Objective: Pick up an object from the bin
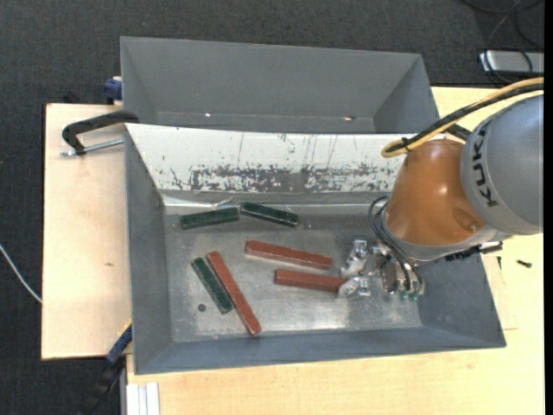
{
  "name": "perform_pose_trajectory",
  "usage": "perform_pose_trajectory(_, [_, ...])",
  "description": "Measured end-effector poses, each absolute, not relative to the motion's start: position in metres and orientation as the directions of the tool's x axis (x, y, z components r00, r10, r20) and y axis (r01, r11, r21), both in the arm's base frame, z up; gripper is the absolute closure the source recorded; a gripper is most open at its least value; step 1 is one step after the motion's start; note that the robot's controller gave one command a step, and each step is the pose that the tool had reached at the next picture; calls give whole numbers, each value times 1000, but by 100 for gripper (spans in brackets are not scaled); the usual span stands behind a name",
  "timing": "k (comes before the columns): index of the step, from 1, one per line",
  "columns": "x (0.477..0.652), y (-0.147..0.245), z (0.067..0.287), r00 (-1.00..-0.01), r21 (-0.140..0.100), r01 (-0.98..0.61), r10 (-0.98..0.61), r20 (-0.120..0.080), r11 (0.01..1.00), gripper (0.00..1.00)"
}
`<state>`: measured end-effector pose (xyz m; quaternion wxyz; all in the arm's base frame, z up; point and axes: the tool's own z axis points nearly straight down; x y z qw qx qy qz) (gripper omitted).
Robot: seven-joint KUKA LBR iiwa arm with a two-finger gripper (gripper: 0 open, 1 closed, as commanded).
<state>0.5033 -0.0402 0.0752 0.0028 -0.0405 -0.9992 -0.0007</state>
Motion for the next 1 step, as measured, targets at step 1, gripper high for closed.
perform_pose_trajectory(1, [520,-61,215,-988,1,156,156,-6,988,100])
